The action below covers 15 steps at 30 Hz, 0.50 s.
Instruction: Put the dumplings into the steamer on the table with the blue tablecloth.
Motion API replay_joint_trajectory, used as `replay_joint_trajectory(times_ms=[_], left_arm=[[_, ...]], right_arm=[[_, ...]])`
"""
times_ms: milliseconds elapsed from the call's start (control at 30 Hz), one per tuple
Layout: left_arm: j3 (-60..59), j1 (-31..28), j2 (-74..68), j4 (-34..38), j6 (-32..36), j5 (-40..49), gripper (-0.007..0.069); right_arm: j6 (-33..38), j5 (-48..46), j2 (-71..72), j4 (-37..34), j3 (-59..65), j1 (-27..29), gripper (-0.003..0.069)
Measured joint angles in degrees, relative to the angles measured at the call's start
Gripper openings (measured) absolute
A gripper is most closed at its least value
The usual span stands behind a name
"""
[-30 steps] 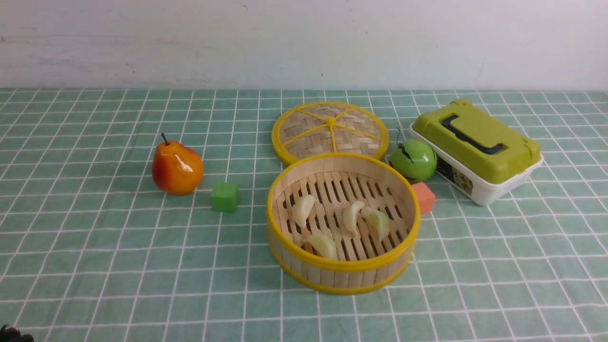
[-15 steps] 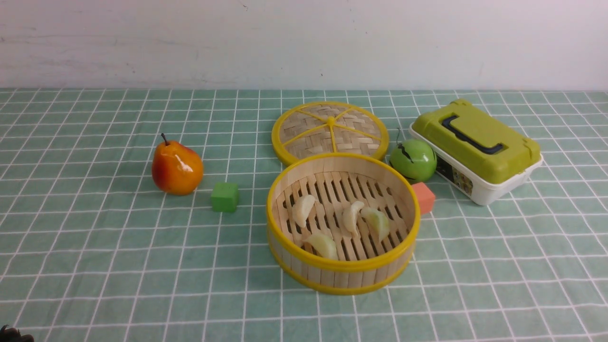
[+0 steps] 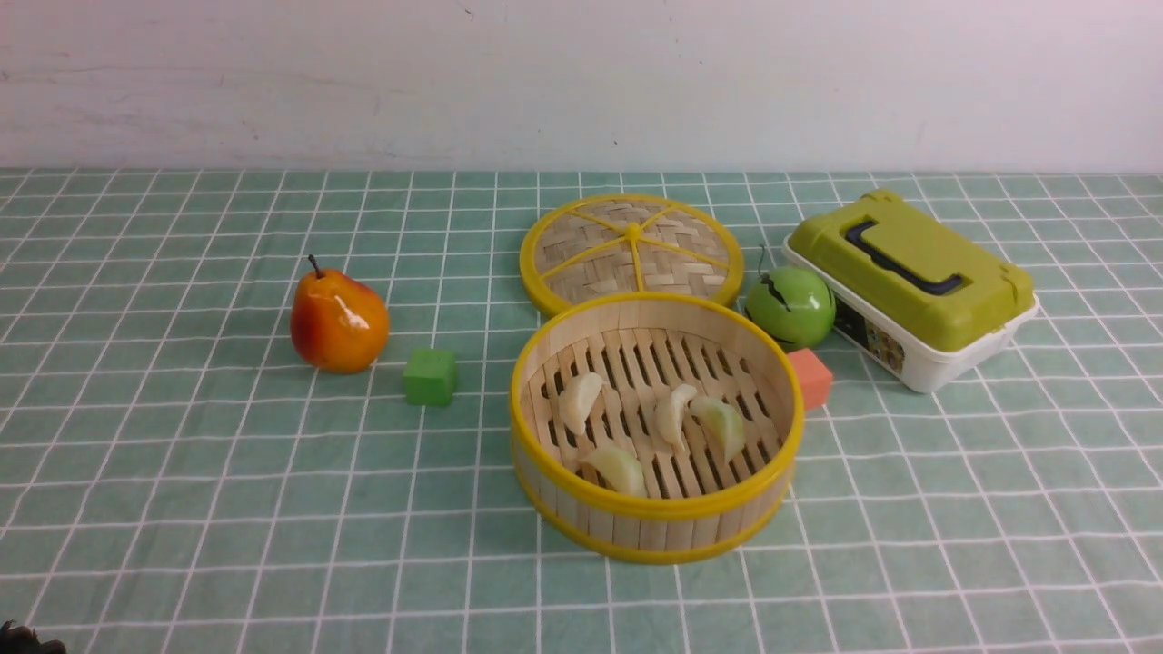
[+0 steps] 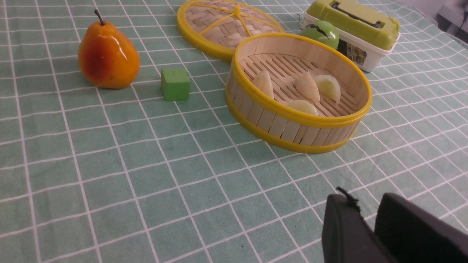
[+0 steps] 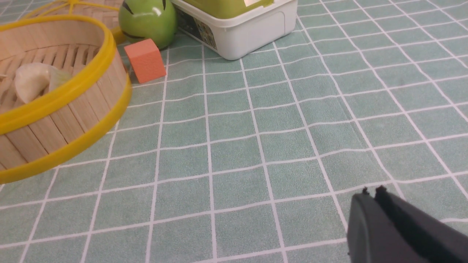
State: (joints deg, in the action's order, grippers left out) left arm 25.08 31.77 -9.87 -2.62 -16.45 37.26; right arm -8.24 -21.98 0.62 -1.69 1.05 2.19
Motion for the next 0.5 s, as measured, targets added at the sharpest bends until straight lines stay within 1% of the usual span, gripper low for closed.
replay_joint_trajectory(times_ms=[167, 267, 300, 333, 367, 400, 433, 467, 500], left_arm=[[0.0, 0.0, 0.0, 0.2, 0.0, -0.1, 0.014], [-0.3, -1.0, 0.0, -0.2, 0.0, -3.3, 0.0124], [-0.8, -2.4, 0.1, -0.5, 0.0, -5.4, 0.0101], [-1.6, -4.3, 0.4, -0.7, 0.0, -7.5, 0.0062], [-2.7, -7.1, 0.9, -0.9, 0.1, -10.4, 0.0024], [-2.9, -7.7, 0.9, -0.9, 0.1, -10.8, 0.0017], [-5.6, -12.1, 2.0, -0.9, 0.3, -14.9, -0.0014], [-6.8, -13.9, 2.4, -0.9, 0.5, -16.4, -0.0014], [-9.2, -17.9, 3.4, -0.9, 0.9, -19.7, -0.0014]], right_arm=[[0.0, 0.0, 0.0, 0.0, 0.0, 0.0, 0.0032], [0.0, 0.0, 0.0, 0.0, 0.0, 0.0, 0.0035], [0.0, 0.0, 0.0, 0.0, 0.0, 0.0, 0.0036], [0.0, 0.0, 0.0, 0.0, 0.0, 0.0, 0.0038], [0.0, 0.0, 0.0, 0.0, 0.0, 0.0, 0.0041], [0.0, 0.0, 0.0, 0.0, 0.0, 0.0, 0.0041], [0.0, 0.0, 0.0, 0.0, 0.0, 0.0, 0.0041], [0.0, 0.0, 0.0, 0.0, 0.0, 0.0, 0.0042], [0.0, 0.0, 0.0, 0.0, 0.0, 0.0, 0.0044]])
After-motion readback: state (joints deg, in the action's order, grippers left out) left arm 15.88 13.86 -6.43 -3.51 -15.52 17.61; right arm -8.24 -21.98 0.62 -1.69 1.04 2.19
